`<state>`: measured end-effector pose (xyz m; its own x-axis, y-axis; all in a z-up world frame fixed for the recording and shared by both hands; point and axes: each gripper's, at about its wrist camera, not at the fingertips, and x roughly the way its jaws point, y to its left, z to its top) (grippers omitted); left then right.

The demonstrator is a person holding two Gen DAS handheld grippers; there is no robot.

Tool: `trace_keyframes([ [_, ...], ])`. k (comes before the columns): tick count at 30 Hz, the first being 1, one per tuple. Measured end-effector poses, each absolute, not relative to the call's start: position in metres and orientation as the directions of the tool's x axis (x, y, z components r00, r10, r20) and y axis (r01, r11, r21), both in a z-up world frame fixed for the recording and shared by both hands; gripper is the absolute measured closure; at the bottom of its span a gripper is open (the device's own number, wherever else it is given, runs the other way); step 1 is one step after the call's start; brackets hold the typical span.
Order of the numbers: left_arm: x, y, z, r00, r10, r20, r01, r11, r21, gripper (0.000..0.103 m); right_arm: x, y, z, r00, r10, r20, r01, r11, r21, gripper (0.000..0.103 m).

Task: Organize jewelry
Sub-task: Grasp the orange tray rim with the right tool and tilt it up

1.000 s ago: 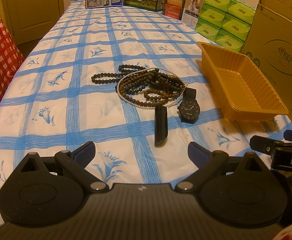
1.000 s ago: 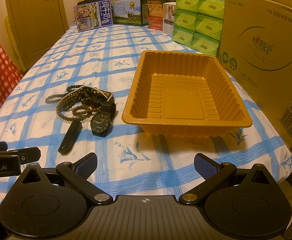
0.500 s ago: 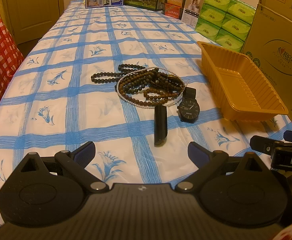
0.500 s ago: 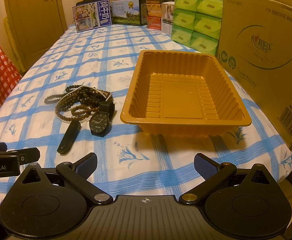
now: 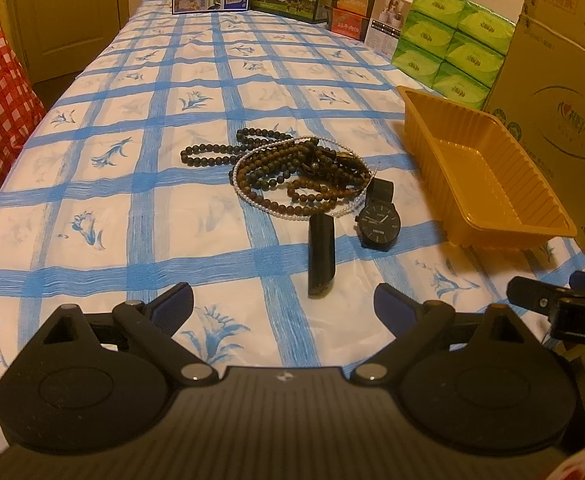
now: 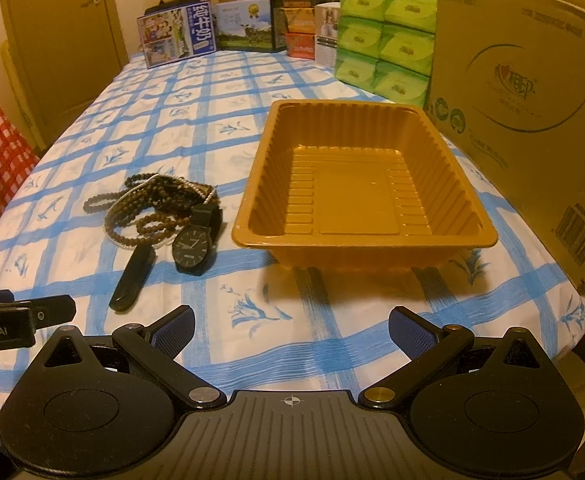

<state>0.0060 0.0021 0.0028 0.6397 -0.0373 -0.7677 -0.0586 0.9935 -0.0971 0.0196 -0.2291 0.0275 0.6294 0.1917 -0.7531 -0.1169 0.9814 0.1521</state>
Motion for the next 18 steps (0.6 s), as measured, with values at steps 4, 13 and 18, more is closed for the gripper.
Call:
trace_keyframes([
  [4,0.015,0.006,-0.003,0.641,-0.056,-0.765,-0.059,0.991,-0.122,0.012,0.021,-0.240,0.025,0.640,0.180,-0.747,-0.069,0.982,0.177,0.000],
  [13,0.038,0.010,-0.014,0.656,-0.102,-0.748,-0.047,0.983,-0.175,0.020,0.029,-0.285,0.019,0.691,0.148,-0.707,0.104,0.948,0.300,0.001],
  [18,0.050,0.010,-0.019,0.656,-0.124,-0.744,-0.045,0.978,-0.203,0.022,0.036,-0.322,0.023,0.753,0.080,-0.654,0.211,0.911,0.355,0.018],
])
